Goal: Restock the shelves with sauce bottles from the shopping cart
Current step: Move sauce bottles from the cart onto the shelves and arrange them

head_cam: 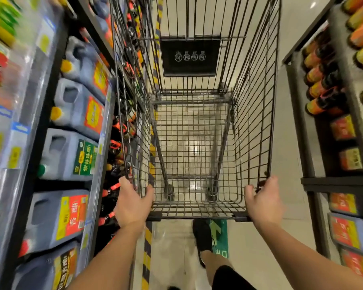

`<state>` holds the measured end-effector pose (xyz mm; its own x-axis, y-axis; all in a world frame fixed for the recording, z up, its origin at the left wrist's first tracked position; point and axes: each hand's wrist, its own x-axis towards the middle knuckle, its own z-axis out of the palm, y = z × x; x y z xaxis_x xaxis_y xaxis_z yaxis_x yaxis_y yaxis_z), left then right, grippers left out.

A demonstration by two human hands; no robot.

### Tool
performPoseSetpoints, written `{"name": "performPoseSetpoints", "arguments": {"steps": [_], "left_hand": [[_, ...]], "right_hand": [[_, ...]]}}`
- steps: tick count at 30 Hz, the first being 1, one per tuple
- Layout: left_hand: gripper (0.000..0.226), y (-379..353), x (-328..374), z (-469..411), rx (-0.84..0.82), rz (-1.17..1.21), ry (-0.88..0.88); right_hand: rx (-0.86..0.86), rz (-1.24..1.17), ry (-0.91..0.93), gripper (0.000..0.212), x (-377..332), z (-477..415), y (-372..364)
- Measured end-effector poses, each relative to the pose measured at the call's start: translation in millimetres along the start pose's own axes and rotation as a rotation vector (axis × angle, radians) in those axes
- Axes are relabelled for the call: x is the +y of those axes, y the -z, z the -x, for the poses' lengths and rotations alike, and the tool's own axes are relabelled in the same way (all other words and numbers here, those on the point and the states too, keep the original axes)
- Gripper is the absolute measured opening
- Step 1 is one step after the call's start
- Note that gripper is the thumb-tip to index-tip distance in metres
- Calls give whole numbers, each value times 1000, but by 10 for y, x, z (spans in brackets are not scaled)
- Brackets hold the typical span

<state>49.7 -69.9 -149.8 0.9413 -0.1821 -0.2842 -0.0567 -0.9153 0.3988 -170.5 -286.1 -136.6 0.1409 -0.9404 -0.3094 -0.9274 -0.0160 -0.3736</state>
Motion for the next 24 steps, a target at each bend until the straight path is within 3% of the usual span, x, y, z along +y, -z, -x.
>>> {"name": "performPoseSetpoints", "arguments": {"steps": [4,7,10,17,24], "left_hand": [[51,207,-33,-36,-173,-2,29],[63,472,16,0,-144,26,-1],[54,802,110,84,-94,128,-52],[52,1736,348,353,135,139,-127],[44,2795,218,790,463,335,-293]], "right_hand": [[-59,34,29,54,-89,54,138],[19,39,112,64,-254,105,310],[84,38,205,60,-516,135,480],[70,-90,476,55,-1489,490,821],[43,-256,763,49,-2360,1431,1046]]}}
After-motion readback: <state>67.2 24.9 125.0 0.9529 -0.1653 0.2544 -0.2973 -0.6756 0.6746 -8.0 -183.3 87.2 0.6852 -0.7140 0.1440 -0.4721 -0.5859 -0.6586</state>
